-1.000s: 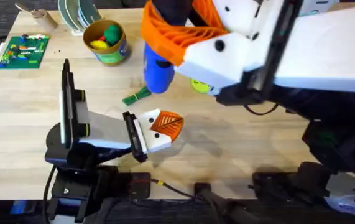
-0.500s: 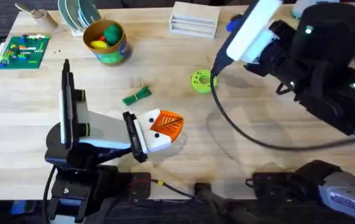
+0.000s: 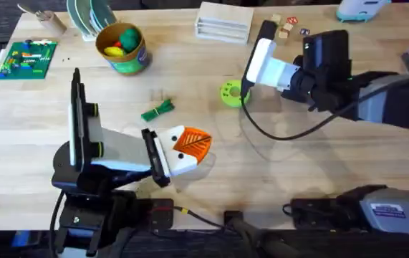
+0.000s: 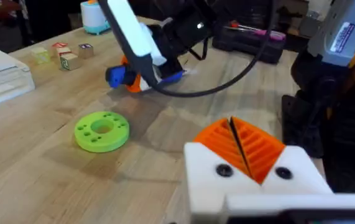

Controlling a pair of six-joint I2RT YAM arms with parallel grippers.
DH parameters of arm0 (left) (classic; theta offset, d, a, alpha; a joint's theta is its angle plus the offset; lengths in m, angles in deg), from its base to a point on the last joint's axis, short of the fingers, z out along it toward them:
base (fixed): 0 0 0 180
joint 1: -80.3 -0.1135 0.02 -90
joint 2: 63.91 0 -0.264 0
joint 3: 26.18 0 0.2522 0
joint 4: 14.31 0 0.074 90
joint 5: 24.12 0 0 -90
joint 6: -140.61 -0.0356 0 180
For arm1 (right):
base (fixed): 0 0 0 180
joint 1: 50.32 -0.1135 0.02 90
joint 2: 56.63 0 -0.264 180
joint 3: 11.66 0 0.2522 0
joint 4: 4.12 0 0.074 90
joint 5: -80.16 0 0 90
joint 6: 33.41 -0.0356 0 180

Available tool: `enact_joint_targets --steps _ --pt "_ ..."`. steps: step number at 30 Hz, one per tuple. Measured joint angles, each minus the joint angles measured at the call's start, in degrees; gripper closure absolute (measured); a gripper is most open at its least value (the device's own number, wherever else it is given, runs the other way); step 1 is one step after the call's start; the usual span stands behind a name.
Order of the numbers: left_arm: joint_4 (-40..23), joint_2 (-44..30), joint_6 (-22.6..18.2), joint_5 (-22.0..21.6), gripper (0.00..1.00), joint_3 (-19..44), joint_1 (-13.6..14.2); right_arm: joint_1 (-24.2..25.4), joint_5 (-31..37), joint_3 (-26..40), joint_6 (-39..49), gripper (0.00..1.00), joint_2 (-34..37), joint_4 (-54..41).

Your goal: Pick up the gripper from the table and insert it into the empty holder that is missing its gripper. Then pick up a screw, insert it into the mounting hole, and use the screwdriver to tighten it. Finally, clean up the table by picking up the vegetable and placing it into the bucket.

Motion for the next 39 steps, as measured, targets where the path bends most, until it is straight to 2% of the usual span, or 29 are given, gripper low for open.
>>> enact_joint_targets --steps 3,5,8,9,11,16,17,19,22,23,24,25,27,30,31,32,33,34,36,38,39 --pt "0.0 0.0 0.0 0.0 0.987 0.0 0.0 -0.1 0.1 0.0 0.8 0.818 2.3 -0.8" --pt "0.0 0.0 0.0 0.0 0.987 0.0 0.0 -0.4 0.3 0.0 0.9 0.583 2.8 -1.8" --pt "0.0 0.0 0.0 0.0 0.987 0.0 0.0 -1.1 1.5 0.9 1.4 0.145 2.4 -2.0" --pt "0.0 0.0 0.0 0.0 0.987 0.0 0.0 -1.2 1.9 1.4 1.6 0.045 2.1 -2.5" --pt "0.0 0.0 0.0 0.0 0.987 0.0 0.0 -1.6 2.0 1.7 1.5 0.013 1.9 -3.7" --pt "0.0 0.0 0.0 0.0 0.987 0.0 0.0 -2.3 2.8 1.8 -1.4 0.01 1.6 -4.7" --pt "0.0 0.0 -0.3 0.0 0.938 0.0 0.0 -2.3 2.8 1.8 -2.5 0.01 1.4 -5.0" --pt "0.0 0.0 -0.3 0.0 0.711 0.0 0.0 -2.4 2.7 1.8 -5.2 0.01 0.8 -5.9" --pt "0.0 0.0 -0.4 0.0 0.275 0.0 0.0 -2.7 2.2 1.7 -9.8 0.01 -0.6 -7.0" --pt "0.0 0.0 -0.4 0.0 0.187 0.0 0.0 -2.8 2.1 1.7 -11.2 0.01 -1.3 -7.0" --pt "0.0 0.0 -0.4 0.0 0.156 0.0 0.0 -2.8 2.0 1.7 -12.6 0.01 -2.1 -7.0" --pt "0.0 0.0 -0.4 0.0 0.163 0.0 0.0 -2.9 1.9 1.7 -14.1 0.01 -3.2 -7.0" --pt "0.0 0.0 -0.4 0.0 0.422 0.0 0.0 -3.1 1.9 1.7 -16.7 0.009 -5.6 -6.9" --pt "0.0 0.0 -0.4 0.0 0.898 0.0 0.0 -3.3 1.7 1.7 -21.3 0.01 -9.1 -6.9" --pt "0.0 0.0 -0.6 0.0 0.969 0.0 0.0 -3.3 1.7 1.7 -23.1 0.01 -10.3 -6.9" --pt "0.0 0.0 -0.6 0.0 0.985 0.0 0.0 -3.3 1.7 1.7 -24.8 0.009 -11.2 -6.9" --pt "0.0 0.0 -0.8 0.0 0.921 0.0 0.0 -3.4 1.6 1.7 -27.0 0.01 -12.2 -6.9" --pt "0.0 0.0 -0.8 0.0 0.737 0.0 0.0 -3.4 1.6 1.7 -29.1 0.009 -13.1 -6.9" --pt "0.0 0.0 -0.8 0.0 0.456 0.0 0.0 -3.4 1.3 1.7 -32.9 0.01 -14.7 -6.9" --pt "0.0 0.0 -0.8 0.0 0.128 0.0 0.0 -3.5 1.2 1.7 -37.2 0.01 -16.4 -6.9" --pt "0.0 0.0 -0.6 0.0 0.045 0.0 0.0 -3.6 1.1 1.7 -38.8 0.01 -16.9 -6.9"
